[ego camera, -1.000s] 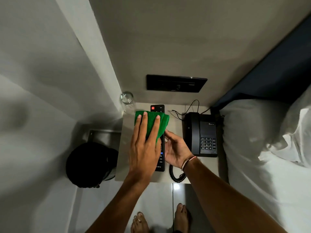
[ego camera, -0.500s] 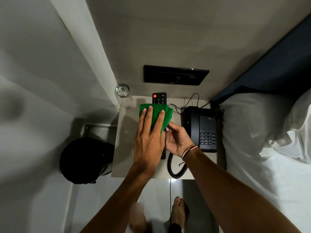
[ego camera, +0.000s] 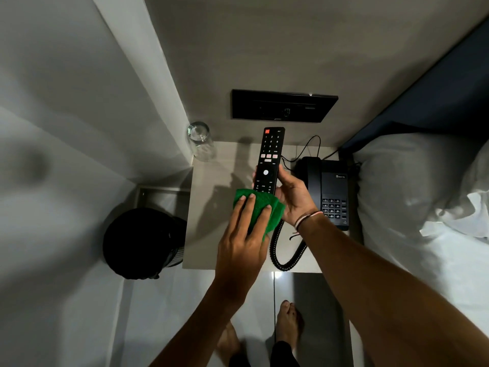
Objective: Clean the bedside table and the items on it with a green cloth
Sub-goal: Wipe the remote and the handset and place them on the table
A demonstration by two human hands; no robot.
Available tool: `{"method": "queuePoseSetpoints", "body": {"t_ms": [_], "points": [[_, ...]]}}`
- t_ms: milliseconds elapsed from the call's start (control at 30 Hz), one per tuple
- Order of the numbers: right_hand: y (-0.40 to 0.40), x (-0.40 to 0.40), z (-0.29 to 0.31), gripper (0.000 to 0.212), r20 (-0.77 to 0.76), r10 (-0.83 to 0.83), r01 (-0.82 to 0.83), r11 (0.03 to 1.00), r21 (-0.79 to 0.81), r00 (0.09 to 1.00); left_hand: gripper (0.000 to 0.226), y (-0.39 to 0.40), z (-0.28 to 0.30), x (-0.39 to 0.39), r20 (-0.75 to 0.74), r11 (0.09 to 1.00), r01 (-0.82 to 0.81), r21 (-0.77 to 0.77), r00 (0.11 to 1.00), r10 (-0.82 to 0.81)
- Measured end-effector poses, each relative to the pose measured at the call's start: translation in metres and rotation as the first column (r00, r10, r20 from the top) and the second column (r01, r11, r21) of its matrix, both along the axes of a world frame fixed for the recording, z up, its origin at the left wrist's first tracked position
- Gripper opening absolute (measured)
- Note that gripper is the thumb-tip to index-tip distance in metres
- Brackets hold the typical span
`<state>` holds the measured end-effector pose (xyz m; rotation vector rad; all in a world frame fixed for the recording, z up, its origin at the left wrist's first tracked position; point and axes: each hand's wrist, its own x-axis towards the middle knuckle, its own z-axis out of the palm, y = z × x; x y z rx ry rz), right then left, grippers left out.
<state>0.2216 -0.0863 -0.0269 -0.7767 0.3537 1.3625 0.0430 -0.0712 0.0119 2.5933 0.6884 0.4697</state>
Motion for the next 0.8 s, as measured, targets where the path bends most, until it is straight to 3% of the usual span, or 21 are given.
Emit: {"method": "queuePoseSetpoints", "body": {"t_ms": [167, 267, 400, 600, 733, 800], "points": [[-0.009, 0.011, -0.003, 0.045, -0.015, -0.126, 0.125, 0.992, -0.016, 0.992, 0.04, 0.006, -0.004, -0.013, 0.04, 0.999, 0.031, -0.012, 0.999, -0.031], [-0.019, 0.008, -0.008, 0.029, 0.036, -0.043, 0.047, 0.993, -0.108, 0.998, 0.042, 0.023, 0.005, -0.005, 0.045, 0.997, -0.04, -0.06, 0.998, 0.043], [-0.026, -0.006, -0.012, 0.032, 0.036, 0.018, -0.01, 0.979, -0.206, 0.999, 0.049, 0.046, 0.023, 0.015, 0.033, 0.994, -0.108, -0.012, 0.994, 0.109], [-0.024, -0.023, -0.008, 0.038, 0.075, 0.084, -0.083, 0.996, -0.025, 0.994, 0.05, 0.058, 0.032, 0.038, 0.038, 0.991, -0.13, -0.023, 0.991, 0.13], [-0.026, -0.027, -0.005, 0.03, -0.111, 0.036, -0.035, 0.999, 0.008, 0.993, 0.051, 0.059, 0.026, 0.05, 0.014, 0.989, -0.139, -0.052, 0.99, 0.14], [-0.026, -0.027, -0.006, 0.033, -0.104, 0.035, -0.031, 0.999, 0.04, 0.994, 0.053, 0.058, 0.021, 0.055, -0.027, 0.988, -0.143, -0.06, 0.99, 0.141]]}}
